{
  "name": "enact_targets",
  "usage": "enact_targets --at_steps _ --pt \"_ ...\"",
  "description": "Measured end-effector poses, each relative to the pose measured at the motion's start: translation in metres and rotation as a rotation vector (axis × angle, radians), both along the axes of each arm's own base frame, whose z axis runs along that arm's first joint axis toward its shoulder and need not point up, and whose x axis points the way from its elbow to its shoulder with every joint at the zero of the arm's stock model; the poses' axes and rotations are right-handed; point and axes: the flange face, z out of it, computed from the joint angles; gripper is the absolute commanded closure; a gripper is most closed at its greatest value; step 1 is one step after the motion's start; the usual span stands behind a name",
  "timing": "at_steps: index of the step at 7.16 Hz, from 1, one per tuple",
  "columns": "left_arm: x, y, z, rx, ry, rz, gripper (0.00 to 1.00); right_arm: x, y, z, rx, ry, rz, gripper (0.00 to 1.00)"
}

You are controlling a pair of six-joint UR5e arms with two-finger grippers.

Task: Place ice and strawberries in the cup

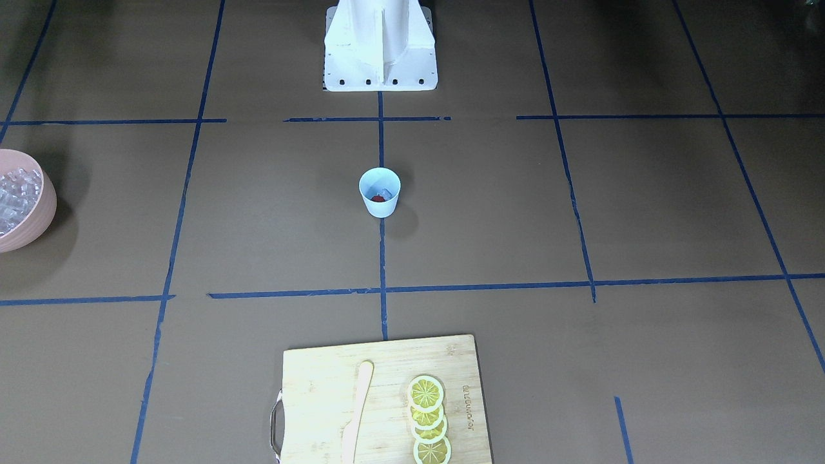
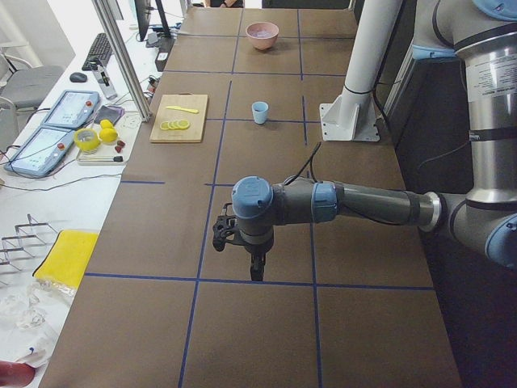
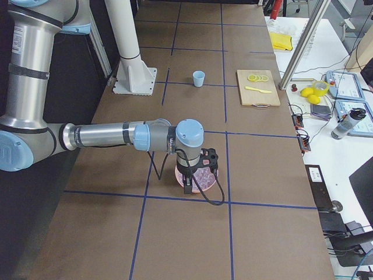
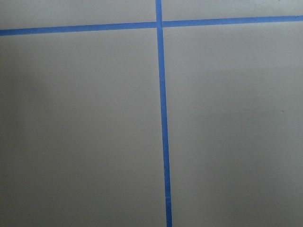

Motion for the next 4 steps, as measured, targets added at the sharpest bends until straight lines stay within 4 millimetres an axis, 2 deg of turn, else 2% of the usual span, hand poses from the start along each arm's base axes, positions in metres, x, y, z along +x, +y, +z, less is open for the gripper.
enact_targets --at_steps 4 --pt "0.0002 -0.0005 -0.0028 0.0 0.003 -0.002 0.0 -0.0009 0.0 0.0001 -0.003 -0.003 0.0 0.0"
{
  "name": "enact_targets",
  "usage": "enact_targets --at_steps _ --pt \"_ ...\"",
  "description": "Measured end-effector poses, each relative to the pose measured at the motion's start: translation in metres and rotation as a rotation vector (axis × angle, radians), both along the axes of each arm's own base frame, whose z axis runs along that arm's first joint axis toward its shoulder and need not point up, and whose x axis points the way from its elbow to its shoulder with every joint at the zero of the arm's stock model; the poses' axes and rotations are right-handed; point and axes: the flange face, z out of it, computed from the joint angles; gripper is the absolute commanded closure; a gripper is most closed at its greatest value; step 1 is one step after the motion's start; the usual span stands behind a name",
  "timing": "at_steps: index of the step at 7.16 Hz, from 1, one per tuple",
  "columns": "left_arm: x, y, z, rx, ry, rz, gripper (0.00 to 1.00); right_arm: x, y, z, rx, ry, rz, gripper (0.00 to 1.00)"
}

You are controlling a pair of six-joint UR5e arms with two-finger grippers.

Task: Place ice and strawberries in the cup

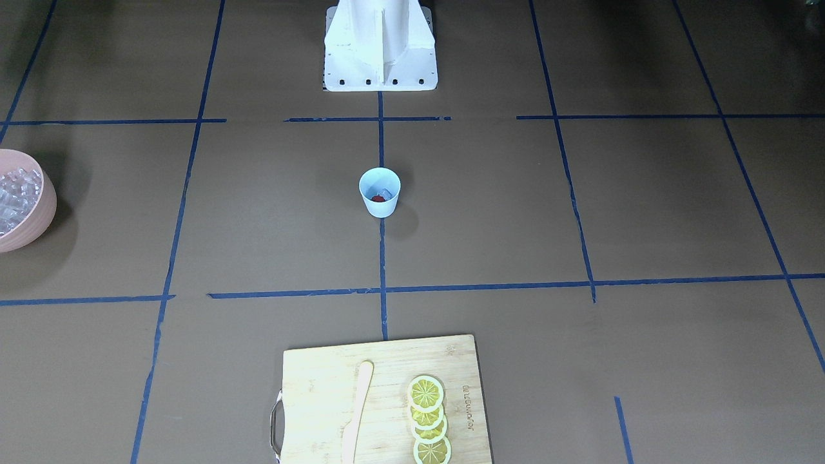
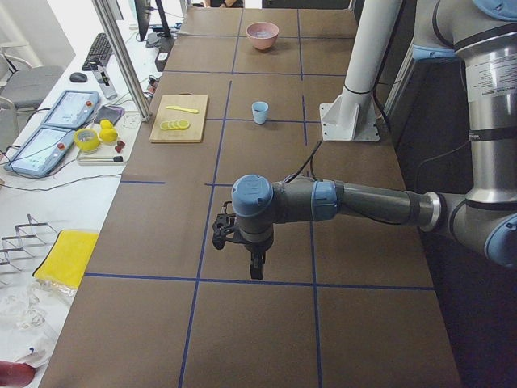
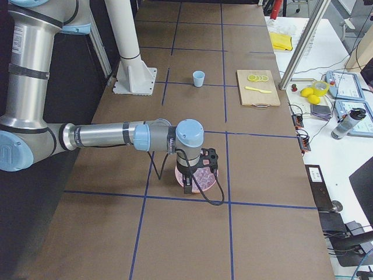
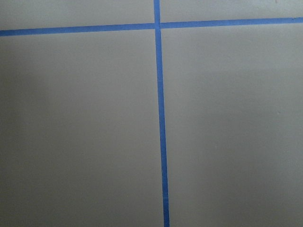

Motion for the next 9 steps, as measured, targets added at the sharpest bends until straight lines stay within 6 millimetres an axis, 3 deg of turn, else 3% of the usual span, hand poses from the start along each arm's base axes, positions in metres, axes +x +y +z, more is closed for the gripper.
enact_targets --at_steps 6,9 --pt "0.0007 -0.0017 0.0044 -0.001 0.003 0.006 0.0 -0.0009 -0.0033 -0.0003 0.004 -0.01 0.0 0.0" --pt "0.0007 -0.0028 0.0019 0.007 0.003 0.007 0.0 -0.0068 -0.004 -0.0058 -0.001 -0.104 0.004 0.0"
